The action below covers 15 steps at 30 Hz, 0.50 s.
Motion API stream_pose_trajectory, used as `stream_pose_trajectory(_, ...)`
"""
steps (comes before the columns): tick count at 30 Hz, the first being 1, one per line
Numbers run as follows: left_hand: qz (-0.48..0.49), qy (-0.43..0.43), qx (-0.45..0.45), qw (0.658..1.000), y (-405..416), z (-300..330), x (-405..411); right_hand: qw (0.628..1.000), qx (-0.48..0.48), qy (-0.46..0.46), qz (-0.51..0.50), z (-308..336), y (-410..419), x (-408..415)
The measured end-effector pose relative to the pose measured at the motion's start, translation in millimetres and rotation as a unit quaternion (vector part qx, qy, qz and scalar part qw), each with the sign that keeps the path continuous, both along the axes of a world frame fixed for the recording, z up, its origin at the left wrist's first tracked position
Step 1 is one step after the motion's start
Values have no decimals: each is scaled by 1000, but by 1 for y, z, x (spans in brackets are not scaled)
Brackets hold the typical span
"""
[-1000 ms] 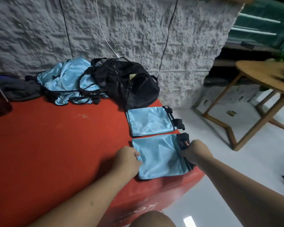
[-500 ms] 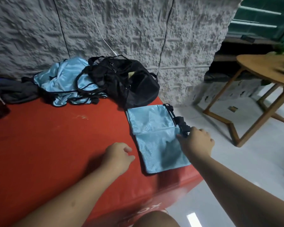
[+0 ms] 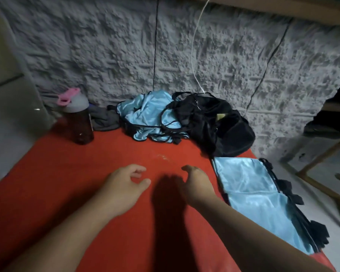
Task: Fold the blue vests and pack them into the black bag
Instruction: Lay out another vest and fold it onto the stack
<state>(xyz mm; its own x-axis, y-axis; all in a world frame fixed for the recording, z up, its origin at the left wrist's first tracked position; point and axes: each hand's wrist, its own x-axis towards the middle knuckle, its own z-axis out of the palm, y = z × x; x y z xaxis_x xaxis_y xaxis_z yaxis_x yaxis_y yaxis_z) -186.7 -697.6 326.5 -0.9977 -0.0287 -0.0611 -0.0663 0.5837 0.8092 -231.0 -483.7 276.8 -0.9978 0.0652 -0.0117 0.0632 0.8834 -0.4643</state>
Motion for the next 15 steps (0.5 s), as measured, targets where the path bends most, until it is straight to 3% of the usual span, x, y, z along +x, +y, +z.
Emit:
stream_pose_trajectory(10, 69, 40, 55, 995, -43, 10, -67, 988, 64, 36, 133, 18, -92, -155)
stream_pose_trajectory(15, 67, 31, 36, 997, -52, 6, -74, 953, 254, 12, 163, -1, -115, -219)
